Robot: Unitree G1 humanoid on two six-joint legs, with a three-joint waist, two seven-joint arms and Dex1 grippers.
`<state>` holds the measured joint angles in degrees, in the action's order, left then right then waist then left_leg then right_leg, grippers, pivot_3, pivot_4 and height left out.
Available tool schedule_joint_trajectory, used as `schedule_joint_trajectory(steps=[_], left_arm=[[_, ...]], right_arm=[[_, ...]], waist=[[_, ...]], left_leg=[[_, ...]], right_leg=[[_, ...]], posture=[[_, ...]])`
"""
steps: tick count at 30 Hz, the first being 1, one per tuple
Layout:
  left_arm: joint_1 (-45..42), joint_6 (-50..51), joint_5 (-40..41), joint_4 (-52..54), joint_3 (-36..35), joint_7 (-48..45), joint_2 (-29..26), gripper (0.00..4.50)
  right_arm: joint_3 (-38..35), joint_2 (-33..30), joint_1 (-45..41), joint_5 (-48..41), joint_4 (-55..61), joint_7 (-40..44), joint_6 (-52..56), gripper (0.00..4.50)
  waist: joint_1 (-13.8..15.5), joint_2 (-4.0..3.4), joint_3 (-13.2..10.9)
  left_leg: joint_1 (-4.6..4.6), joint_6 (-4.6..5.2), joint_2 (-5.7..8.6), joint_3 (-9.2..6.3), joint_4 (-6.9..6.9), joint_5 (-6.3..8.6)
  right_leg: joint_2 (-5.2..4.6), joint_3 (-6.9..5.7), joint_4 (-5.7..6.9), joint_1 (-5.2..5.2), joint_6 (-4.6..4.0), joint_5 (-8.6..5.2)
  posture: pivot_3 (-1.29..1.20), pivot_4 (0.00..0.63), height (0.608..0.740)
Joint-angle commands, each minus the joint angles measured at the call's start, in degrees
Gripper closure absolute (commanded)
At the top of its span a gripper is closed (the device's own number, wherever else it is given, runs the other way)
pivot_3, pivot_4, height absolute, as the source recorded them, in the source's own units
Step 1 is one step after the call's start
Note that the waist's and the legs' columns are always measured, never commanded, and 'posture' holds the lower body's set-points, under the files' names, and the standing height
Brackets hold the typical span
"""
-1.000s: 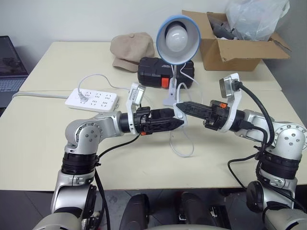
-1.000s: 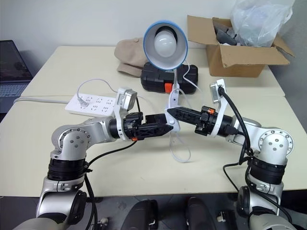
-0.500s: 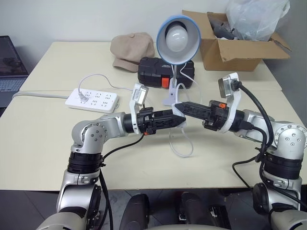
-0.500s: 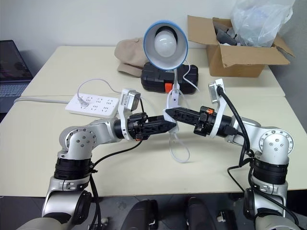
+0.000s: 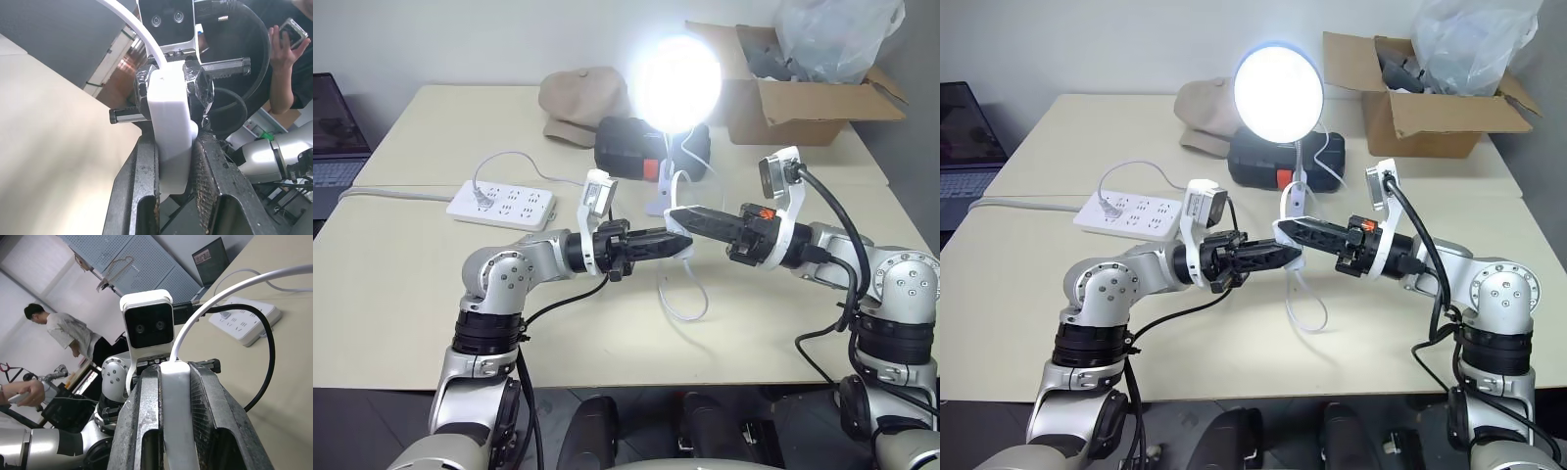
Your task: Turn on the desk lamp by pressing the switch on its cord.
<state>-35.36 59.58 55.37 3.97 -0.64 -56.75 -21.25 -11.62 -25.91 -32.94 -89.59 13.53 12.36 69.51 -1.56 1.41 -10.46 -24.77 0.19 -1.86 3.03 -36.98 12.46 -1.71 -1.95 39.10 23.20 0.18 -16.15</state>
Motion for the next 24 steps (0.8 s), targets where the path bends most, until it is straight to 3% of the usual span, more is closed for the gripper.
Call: schedule_joint_trajectory(steps=[1, 8, 9, 15, 20, 24], left_arm=[[0.25, -0.67, -0.29, 1.24, 0.29, 0.09, -0.11, 3.96], [0.08, 0.87, 1.32, 1.41, -0.40, -0.51, -0.63, 3.97], [0.08, 1.31, 1.43, 1.42, -0.32, -0.54, -0.87, 3.27], [1.55, 1.59, 0.80, 2.98, 0.21, -1.76, -3.50, 2.16], [5.52, -0.80, -2.38, 7.29, 2.21, -4.89, -9.44, 1.15], [8.96, -6.60, -7.67, 12.10, 4.67, -7.27, -14.04, 0.43]], right_arm=[[0.20, -0.69, -1.29, -2.73, 1.37, 0.20, -1.99, 4.10], [0.71, -1.30, -1.36, -2.97, 0.68, -0.47, -3.24, 4.10], [0.76, -1.38, -1.32, -2.87, 0.53, -0.59, -3.44, 4.10], [0.54, -1.30, -1.13, -2.51, -0.94, -2.53, -5.35, 4.10], [-0.20, -0.41, -0.81, -2.60, -4.52, -7.93, -7.62, 4.10], [0.63, 0.55, 0.17, 3.16, -8.55, -11.83, -9.56, 4.10]], waist=[[0.00, 0.00, 0.00], [0.00, 0.00, 0.00], [0.00, 0.00, 0.00], [-0.03, 0.00, 0.00], [-0.08, 0.00, 0.00], [0.05, 0.01, 0.01]], left_leg=[[0.00, 0.00, 0.00, 0.00, 0.00, 0.00], [0.00, 0.00, 0.00, 0.00, 0.00, 0.00], [0.00, 0.00, 0.00, 0.00, 0.00, 0.00], [0.00, 0.00, -0.01, 0.00, 0.00, 0.00], [0.00, 0.00, -0.04, 0.00, 0.02, 0.00], [0.00, -0.01, -0.04, 0.02, 0.00, 0.00]], right_leg=[[0.00, 0.00, 0.00, 0.00, 0.00, 0.00], [0.00, 0.00, 0.00, 0.00, 0.00, 0.00], [0.00, 0.00, 0.00, 0.00, 0.00, 0.00], [0.00, 0.00, -0.01, 0.00, 0.00, 0.00], [0.01, 0.00, 0.00, 0.00, 0.00, 0.00], [0.00, 0.01, -0.01, 0.00, 0.00, 0.00]], posture=[[0.00, 0.150, 0.740], [0.00, 0.150, 0.740], [0.00, 0.150, 0.740], [0.00, 0.150, 0.740], [0.00, 0.150, 0.740], [0.00, 0.150, 0.740]])
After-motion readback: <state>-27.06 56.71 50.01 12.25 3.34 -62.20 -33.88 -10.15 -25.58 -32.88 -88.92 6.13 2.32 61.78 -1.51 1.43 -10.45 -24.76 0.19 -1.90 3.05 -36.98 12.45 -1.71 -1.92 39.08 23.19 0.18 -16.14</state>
